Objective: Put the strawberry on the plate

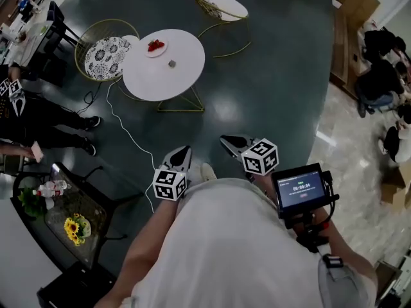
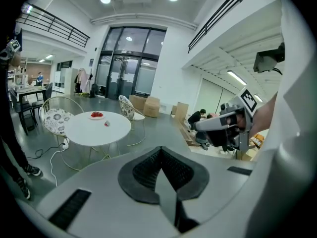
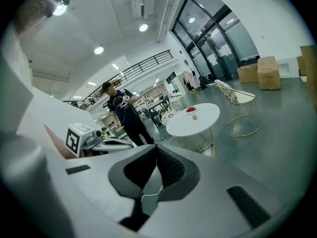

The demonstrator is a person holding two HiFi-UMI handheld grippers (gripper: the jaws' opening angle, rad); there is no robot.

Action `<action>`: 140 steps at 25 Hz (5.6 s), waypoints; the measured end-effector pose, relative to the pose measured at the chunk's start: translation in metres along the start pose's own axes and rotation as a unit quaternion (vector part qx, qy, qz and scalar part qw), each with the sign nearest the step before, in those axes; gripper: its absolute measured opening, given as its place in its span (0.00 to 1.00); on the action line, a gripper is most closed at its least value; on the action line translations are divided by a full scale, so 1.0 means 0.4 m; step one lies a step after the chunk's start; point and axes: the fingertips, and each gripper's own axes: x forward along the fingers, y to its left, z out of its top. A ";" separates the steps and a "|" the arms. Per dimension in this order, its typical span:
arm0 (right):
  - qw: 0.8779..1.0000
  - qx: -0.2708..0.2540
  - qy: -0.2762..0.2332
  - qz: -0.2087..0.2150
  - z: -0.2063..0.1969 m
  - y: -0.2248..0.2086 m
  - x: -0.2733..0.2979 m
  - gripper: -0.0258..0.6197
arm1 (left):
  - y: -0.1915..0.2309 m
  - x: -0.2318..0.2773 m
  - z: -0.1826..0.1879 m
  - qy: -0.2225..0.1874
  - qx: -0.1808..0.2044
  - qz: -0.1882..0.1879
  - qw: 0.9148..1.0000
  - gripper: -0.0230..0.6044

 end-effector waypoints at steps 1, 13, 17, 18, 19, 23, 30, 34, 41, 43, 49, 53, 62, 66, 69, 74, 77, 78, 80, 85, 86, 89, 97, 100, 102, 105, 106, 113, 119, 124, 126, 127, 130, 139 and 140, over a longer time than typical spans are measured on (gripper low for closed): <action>1.000 0.000 0.002 -0.001 0.006 -0.001 0.014 0.05 | 0.011 0.005 0.007 0.001 0.002 -0.004 1.000 0.05; 1.000 -0.004 0.011 -0.009 0.094 -0.016 0.197 0.05 | 0.201 0.025 0.040 0.003 -0.010 -0.009 1.000 0.05; 1.000 -0.004 0.027 -0.015 0.088 -0.016 0.224 0.05 | 0.234 0.024 0.038 0.000 -0.023 -0.011 1.000 0.05; 0.999 -0.004 0.033 -0.015 0.084 -0.016 0.230 0.05 | 0.239 0.025 0.035 0.000 -0.027 -0.011 1.000 0.05; 0.999 -0.004 0.037 -0.015 0.082 -0.017 0.235 0.05 | 0.245 0.025 0.032 0.000 -0.031 -0.010 0.999 0.05; 0.999 -0.006 0.049 -0.002 0.088 -0.021 0.260 0.05 | 0.261 0.035 0.034 -0.002 -0.038 -0.004 0.999 0.05; 0.997 -0.016 0.062 0.042 0.142 -0.061 0.357 0.05 | 0.328 0.068 0.053 0.008 -0.052 0.030 0.998 0.05; 0.996 -0.026 0.062 0.064 0.198 -0.094 0.417 0.05 | 0.366 0.100 0.080 0.014 -0.053 0.042 0.998 0.05; 0.996 -0.017 0.047 0.070 0.324 -0.239 0.454 0.05 | 0.398 0.254 0.192 0.024 -0.039 0.036 0.998 0.05; 0.996 -0.010 0.045 0.073 0.352 -0.278 0.461 0.05 | 0.405 0.296 0.224 0.030 -0.039 0.036 0.998 0.05; 0.996 0.002 0.042 0.083 0.402 -0.371 0.488 0.05 | 0.447 0.392 0.282 0.044 -0.035 0.045 0.997 0.05; 0.994 -0.002 0.047 0.094 0.426 -0.425 0.501 0.05 | 0.479 0.448 0.301 0.051 -0.033 0.057 0.997 0.05; 0.993 0.002 0.054 0.109 0.487 -0.498 0.526 0.05 | 0.536 0.488 0.318 0.074 -0.038 0.085 0.993 0.05; 0.991 0.014 0.065 0.113 0.502 -0.466 0.497 0.05 | 0.515 0.458 0.343 0.082 -0.041 0.089 0.992 0.05; 0.991 0.022 0.075 0.105 0.511 -0.515 0.490 0.05 | 0.518 0.525 0.370 0.083 -0.035 0.076 0.993 0.05; 0.990 0.030 0.082 0.110 0.492 -0.562 0.621 0.05 | 0.641 0.571 0.357 0.101 -0.030 0.078 0.991 0.05; 0.988 0.035 0.101 0.107 0.478 -0.573 0.654 0.05 | 0.678 0.590 0.332 0.111 -0.035 0.076 0.990 0.05; 0.988 0.035 0.107 0.106 0.479 -0.582 0.660 0.05 | 0.682 0.603 0.325 0.115 -0.037 0.072 0.990 0.05; 0.987 0.029 0.114 0.105 0.489 -0.596 0.685 0.05 | 0.702 0.628 0.322 0.122 -0.034 0.067 0.990 0.05; 0.989 0.024 0.117 0.084 0.545 -0.611 0.734 0.05 | 0.752 0.675 0.342 0.132 -0.016 0.046 0.990 0.05; 0.990 0.026 0.117 0.076 0.549 -0.618 0.731 0.05 | 0.750 0.690 0.340 0.134 -0.013 0.038 0.990 0.05; 0.991 0.025 0.103 0.086 0.520 -0.668 0.798 0.05 | 0.803 0.744 0.295 0.141 0.010 0.035 0.989 0.05; 0.992 0.044 0.113 0.032 0.526 -0.661 0.833 0.05 | 0.870 0.753 0.233 0.211 0.068 -0.028 0.975 0.05; 0.992 0.049 0.111 0.024 0.539 -0.680 0.850 0.05 | 0.911 0.785 0.219 0.241 0.122 -0.045 0.962 0.18; 0.992 0.057 0.111 0.011 0.536 -0.693 0.834 0.05 | 0.903 0.805 0.198 0.265 0.168 -0.073 0.947 0.22; 0.992 0.066 0.110 -0.006 0.530 -0.707 0.808 0.05 | 0.893 0.840 0.184 0.285 0.239 -0.103 0.923 0.25; 0.991 0.069 0.110 -0.011 0.527 -0.712 0.799 0.05 | 0.892 0.854 0.186 0.287 0.250 -0.106 0.919 0.25; 0.990 0.086 0.108 -0.038 0.509 -0.732 0.750 0.05 | 0.895 0.920 0.147 0.344 0.244 -0.114 0.900 0.25; 0.989 0.093 0.104 -0.049 0.500 -0.732 0.730 0.05 | 0.895 0.922 0.162 0.347 0.237 -0.109 0.901 0.25; 0.990 0.088 0.102 -0.042 0.515 -0.726 0.754 0.05 | 0.913 0.900 0.196 0.322 0.197 -0.085 0.922 0.25; 0.991 0.085 0.102 -0.036 0.525 -0.720 0.772 0.05 | 0.930 0.889 0.214 0.307 0.163 -0.066 0.935 0.25; 0.991 0.082 0.104 -0.032 0.530 -0.718 0.784 0.05 | 0.942 0.884 0.224 0.299 0.140 -0.056 0.942 0.25; 0.991 0.075 0.111 -0.019 0.540 -0.715 0.827 0.05 | 0.994 0.881 0.249 0.274 0.072 -0.024 0.959 0.25; 0.989 0.063 0.135 0.003 0.559 -0.690 0.888 0.05 | 1.145 0.879 0.300 0.213 -0.120 0.065 0.967 0.25; 0.988 0.064 0.138 0.003 0.559 -0.694 0.894 0.05 | 1.163 0.891 0.298 0.212 -0.132 0.071 0.966 0.25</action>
